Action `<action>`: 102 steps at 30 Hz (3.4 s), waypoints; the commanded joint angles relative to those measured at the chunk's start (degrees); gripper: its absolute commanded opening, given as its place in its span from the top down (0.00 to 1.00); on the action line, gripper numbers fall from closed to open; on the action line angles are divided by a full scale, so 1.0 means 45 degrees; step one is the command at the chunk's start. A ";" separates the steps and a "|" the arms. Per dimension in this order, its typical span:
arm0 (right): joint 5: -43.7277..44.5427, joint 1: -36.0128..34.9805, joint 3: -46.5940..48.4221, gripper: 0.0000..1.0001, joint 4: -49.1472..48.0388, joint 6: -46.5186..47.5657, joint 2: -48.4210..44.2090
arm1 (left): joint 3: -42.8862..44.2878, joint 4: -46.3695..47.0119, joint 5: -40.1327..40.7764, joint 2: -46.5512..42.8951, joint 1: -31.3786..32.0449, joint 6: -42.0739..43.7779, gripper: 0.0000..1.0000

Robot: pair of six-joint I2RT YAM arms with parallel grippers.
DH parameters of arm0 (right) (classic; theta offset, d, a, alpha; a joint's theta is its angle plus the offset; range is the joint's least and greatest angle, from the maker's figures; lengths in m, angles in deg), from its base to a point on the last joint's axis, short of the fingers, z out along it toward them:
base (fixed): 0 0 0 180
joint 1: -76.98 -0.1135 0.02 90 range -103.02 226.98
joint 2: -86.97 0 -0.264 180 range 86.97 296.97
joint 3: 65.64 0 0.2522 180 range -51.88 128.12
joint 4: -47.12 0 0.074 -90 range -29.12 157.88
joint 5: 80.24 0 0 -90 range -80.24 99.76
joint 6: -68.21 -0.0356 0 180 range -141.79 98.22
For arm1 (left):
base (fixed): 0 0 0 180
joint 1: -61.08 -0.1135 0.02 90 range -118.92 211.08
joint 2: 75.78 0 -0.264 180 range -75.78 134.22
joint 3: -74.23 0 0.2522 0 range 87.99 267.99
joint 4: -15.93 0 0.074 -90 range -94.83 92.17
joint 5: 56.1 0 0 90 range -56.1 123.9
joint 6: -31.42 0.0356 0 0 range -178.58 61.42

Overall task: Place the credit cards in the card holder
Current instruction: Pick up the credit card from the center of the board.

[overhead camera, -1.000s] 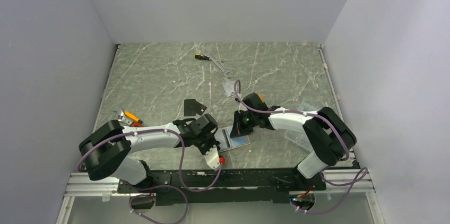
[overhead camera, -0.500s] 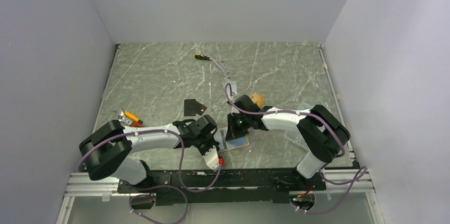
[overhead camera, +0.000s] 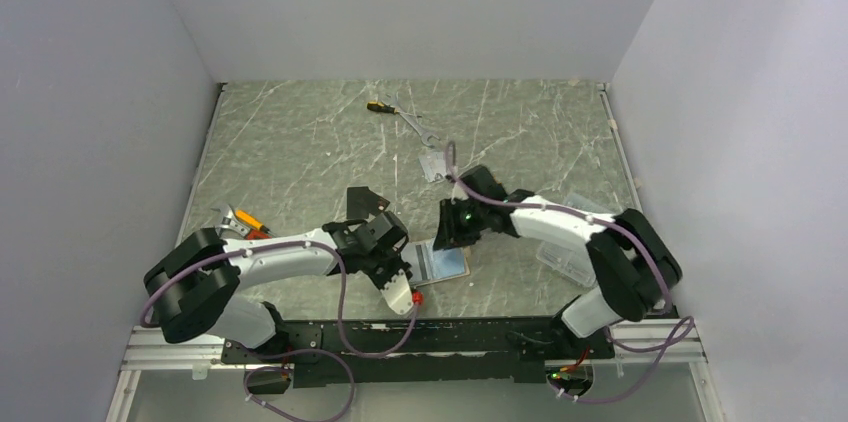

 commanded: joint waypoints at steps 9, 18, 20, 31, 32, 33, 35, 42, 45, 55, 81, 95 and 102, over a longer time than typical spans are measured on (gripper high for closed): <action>0.0541 0.5595 0.1143 0.50 0.1534 0.0086 -0.2405 | 0.7708 -0.6592 -0.1844 0.2930 -0.3126 -0.7477 0.75; 0.1095 0.7194 0.1519 0.57 0.0491 -0.0547 -0.0650 | 1.4115 -0.6505 -0.5268 0.7475 -0.4322 -1.2925 0.75; 0.1120 0.7252 0.1678 0.59 0.0250 -0.0667 -0.0205 | 1.4733 -0.5643 -0.5901 0.8065 -0.4372 -1.3716 0.75; 0.1221 0.7496 0.2459 1.00 -0.0934 -0.1118 0.1724 | 1.5466 -0.1773 -0.6790 1.0326 -0.4409 -1.6717 0.76; 0.1184 0.7522 0.2501 1.00 -0.1000 -0.1118 0.1884 | 1.5497 -0.1689 -0.6743 1.0434 -0.4399 -1.6844 0.76; 0.1128 0.7555 0.2497 1.00 -0.1108 -0.1133 0.2018 | 1.5494 -0.1559 -0.6752 1.0523 -0.4395 -1.6969 0.76; 0.1066 0.7635 0.2486 1.00 -0.1286 -0.1172 0.2291 | 1.5349 -0.1185 -0.6714 1.0663 -0.4403 -1.7203 0.76; 0.0861 0.7854 0.2497 1.00 -0.1422 -0.1053 0.2635 | 1.5318 -0.0609 -0.6798 1.1083 -0.4377 -1.7889 0.76; 0.0746 0.7962 0.2450 1.00 -0.1458 -0.1004 0.2770 | 1.5265 -0.0472 -0.6714 1.1156 -0.4377 -1.8029 0.75; 0.0470 0.8033 0.2071 1.00 -0.1801 -0.1039 0.2677 | 1.4946 -0.0361 -0.6331 1.1338 -0.4124 -1.8268 0.75; 0.0194 0.8030 0.1511 1.00 -0.2046 -0.1119 0.3131 | 1.4878 -0.0229 -0.5536 1.1582 -0.3736 -1.8640 0.73; 0.0300 0.8029 0.1076 1.00 -0.2051 -0.1118 0.2975 | 1.4655 -0.0294 -0.5618 1.1616 -0.3716 -1.9017 0.49; 0.0241 0.7999 0.0833 1.00 -0.2184 -0.1192 0.3016 | 1.4813 -0.0616 -0.5676 1.1950 -0.3698 -1.9033 0.49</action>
